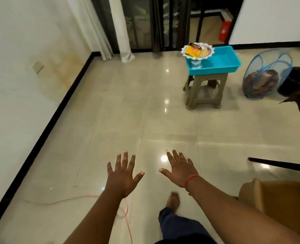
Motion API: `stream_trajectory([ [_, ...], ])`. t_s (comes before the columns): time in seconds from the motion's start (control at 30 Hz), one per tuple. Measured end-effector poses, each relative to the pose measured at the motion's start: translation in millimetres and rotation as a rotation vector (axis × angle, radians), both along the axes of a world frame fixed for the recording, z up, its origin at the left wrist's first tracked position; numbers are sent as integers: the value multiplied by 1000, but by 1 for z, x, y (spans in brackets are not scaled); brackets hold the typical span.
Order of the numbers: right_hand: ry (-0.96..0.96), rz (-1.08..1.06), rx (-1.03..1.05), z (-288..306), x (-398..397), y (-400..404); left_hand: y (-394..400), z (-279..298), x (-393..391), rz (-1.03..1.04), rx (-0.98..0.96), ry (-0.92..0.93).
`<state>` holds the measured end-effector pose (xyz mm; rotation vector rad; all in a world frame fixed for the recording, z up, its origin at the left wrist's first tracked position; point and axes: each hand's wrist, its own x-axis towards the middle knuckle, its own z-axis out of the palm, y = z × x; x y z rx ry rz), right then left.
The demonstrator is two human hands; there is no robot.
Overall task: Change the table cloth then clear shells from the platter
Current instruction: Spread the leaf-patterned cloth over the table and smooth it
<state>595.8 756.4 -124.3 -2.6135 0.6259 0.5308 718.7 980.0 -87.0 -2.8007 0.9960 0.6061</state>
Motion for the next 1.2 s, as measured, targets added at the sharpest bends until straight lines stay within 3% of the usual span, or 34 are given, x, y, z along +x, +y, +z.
stream_trajectory([
  [0.27,-9,-156,25,16,108,-145,-171,19,140,-122,-38,-16],
  [0.77,-33,-850,-39,27,200,-432,-589,20,324,-786,-18,0],
  [0.93,-38,-1055,-46,32,175,-507,-726,25,308,-1018,-59,-26],
  [1.07,15,-1177,-68,23,126,-583,-835,23,251,-1231,-65,-12],
  [1.2,34,-1238,-70,20,80,-665,-936,15,200,-1309,-41,-8],
])
